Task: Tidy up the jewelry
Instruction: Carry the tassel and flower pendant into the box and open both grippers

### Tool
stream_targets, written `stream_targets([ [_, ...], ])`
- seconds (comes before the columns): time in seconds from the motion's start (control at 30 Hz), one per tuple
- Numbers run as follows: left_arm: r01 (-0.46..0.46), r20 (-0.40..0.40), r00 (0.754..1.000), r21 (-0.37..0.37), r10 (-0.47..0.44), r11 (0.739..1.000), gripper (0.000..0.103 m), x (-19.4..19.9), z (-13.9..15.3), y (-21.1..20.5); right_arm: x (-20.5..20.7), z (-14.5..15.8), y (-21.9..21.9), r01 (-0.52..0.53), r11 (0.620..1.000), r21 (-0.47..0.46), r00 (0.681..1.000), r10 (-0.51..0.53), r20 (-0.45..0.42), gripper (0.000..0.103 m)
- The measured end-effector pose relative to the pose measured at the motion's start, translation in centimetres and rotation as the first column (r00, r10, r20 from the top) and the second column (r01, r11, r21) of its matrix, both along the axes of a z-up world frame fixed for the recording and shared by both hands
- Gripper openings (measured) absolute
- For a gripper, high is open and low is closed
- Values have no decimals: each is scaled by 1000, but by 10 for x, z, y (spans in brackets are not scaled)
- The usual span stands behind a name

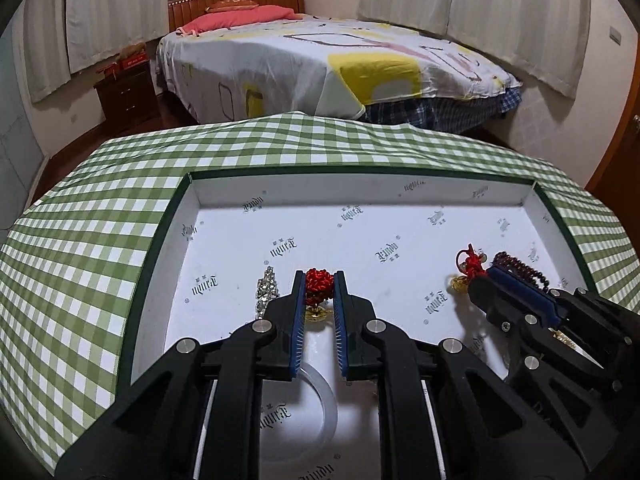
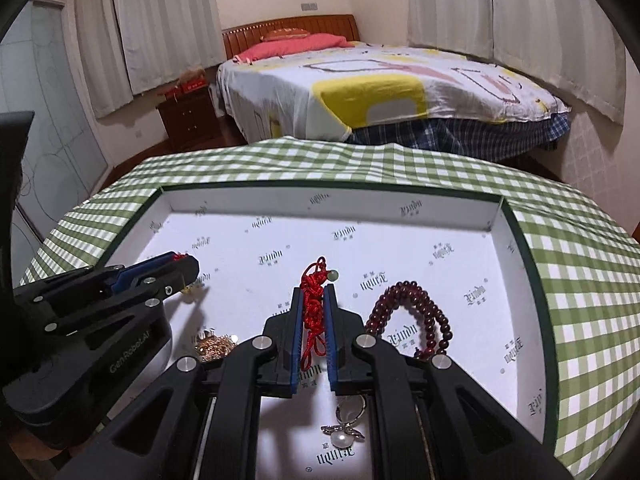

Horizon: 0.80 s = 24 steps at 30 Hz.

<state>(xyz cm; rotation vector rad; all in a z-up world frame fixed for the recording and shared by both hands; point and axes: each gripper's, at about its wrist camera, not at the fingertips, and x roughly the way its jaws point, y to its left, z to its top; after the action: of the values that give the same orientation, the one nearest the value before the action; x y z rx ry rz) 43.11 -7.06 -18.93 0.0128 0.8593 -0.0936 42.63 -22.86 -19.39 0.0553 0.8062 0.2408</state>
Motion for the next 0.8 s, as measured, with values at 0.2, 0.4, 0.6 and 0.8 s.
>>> stream_targets([
  [0.2, 10, -16, 1000, 5, -10, 1000, 14, 1, -4, -3, 2, -1, 1, -2, 1000, -8, 1000, 1, -14, 10],
  [0.4, 30, -15, 999, 10, -29, 1000, 14, 1, -5, -6, 5, -3, 2, -4, 1000, -9, 1000, 4, -19, 11],
  [0.6, 32, -14, 999, 11, -32, 999, 15, 2, -5, -7, 6, -3, 3, -9, 1000, -8, 1000, 8, -19, 13],
  [0.8, 43, -4, 999, 28, -43, 999, 15, 0, -4, -11, 5, -3, 4, -13, 1000, -7, 1000, 12, -18, 16],
])
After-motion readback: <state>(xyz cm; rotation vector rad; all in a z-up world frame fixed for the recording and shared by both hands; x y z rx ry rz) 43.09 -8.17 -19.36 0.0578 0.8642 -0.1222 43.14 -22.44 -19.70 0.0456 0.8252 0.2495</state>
